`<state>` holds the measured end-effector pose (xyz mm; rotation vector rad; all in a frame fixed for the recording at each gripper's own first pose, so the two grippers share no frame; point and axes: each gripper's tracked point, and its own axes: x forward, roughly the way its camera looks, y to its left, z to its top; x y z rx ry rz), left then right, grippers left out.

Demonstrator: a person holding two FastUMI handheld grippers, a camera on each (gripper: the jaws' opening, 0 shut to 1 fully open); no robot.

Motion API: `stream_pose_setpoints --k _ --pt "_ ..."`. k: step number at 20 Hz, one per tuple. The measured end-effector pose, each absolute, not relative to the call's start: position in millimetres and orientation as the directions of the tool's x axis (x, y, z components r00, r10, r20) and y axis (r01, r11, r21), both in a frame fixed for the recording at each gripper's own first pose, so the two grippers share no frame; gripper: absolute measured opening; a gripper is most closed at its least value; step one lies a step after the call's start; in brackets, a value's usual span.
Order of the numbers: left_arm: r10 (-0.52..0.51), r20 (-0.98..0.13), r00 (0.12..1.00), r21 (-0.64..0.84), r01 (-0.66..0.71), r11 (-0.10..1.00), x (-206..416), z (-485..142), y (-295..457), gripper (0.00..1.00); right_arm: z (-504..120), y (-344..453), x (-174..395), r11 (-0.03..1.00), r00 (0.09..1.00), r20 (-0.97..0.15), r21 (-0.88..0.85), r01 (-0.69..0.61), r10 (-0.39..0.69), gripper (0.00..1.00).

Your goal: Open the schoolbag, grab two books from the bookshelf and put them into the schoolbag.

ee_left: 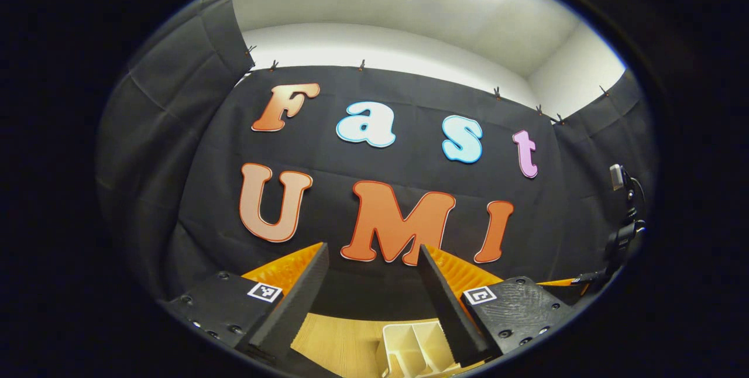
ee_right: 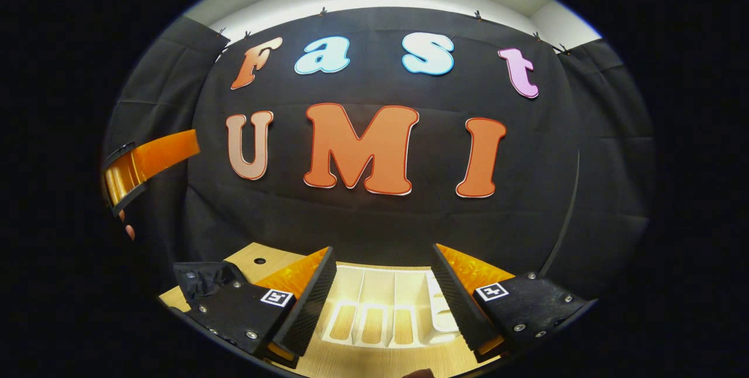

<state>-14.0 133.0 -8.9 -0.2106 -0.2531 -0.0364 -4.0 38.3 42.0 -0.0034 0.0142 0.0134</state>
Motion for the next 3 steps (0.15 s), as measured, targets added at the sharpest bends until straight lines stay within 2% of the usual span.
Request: stream_pose_setpoints --k 2,3 --pt "-0.095 0.232 0.968 -0.202 0.143 0.969 -9.1 -7.9 117.9 0.96 38.3 42.0 -5.2 1.0 0.999 -0.033 -0.003 -0.023 0.023 0.97" --pt "-0.099 0.237 0.966 -0.203 0.149 0.968 -7.0 -2.8 121.1 0.97 38.4 41.6 -4.5 1.0 0.999 -0.035 -0.009 -0.018 0.018 0.98"
